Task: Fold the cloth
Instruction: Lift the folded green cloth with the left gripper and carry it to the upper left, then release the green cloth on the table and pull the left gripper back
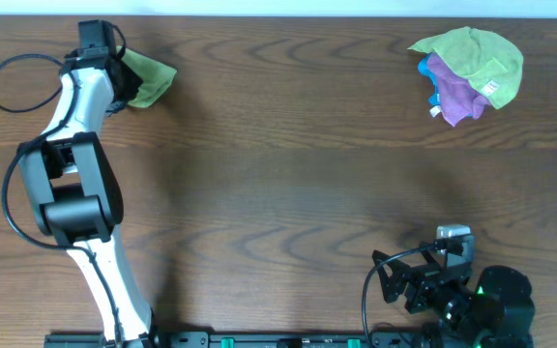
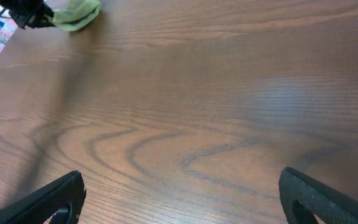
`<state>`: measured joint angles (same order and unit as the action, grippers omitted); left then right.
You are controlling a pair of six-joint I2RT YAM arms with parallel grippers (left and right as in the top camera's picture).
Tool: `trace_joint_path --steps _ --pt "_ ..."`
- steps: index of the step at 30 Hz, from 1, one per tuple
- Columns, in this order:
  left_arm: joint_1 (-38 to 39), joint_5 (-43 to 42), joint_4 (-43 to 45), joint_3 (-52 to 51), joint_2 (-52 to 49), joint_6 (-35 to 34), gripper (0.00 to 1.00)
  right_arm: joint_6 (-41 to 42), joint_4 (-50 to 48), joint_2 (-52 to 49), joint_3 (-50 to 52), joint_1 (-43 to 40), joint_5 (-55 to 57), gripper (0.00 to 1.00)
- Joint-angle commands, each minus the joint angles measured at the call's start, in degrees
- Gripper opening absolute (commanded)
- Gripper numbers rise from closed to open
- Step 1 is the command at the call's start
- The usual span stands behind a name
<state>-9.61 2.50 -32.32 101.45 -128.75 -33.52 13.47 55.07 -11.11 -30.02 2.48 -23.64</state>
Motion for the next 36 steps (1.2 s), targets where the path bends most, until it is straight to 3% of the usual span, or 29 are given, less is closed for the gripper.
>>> trace_joint_path --steps 1,7,16,23,29,33,36 --pt "-1.4 2.3 -1.1 0.7 1.6 2.8 0.18 0.9 0.0 0.3 0.1 -0.4 -0.4 0.99" --pt "-2.1 2.4 -2.4 0.7 4.8 5.1 0.25 0.9 0.0 0.3 0.1 -0.4 -0.4 0.99" --pt "-2.1 3.8 -4.5 0.7 9.2 8.3 0.54 0.9 0.0 0.3 0.1 -0.4 -0.4 0.99" --pt "-2.1 4.5 -6.3 0.7 12.9 9.0 0.65 0.9 0.0 0.3 0.1 -0.4 -0.4 0.99" --pt "-0.6 -0.9 -12.3 0.7 16.4 20.0 0.95 0.9 0.0 0.3 0.1 -0.4 -0.4 0.99" --pt "1.3 -0.9 -18.1 0.7 18.7 24.7 0.95 0.9 0.0 0.3 0.1 -0.4 -0.4 0.99" --pt "3.1 -2.3 -22.2 0.7 20.7 24.5 0.95 0.9 0.0 0.3 0.1 -0.4 -0.4 0.99"
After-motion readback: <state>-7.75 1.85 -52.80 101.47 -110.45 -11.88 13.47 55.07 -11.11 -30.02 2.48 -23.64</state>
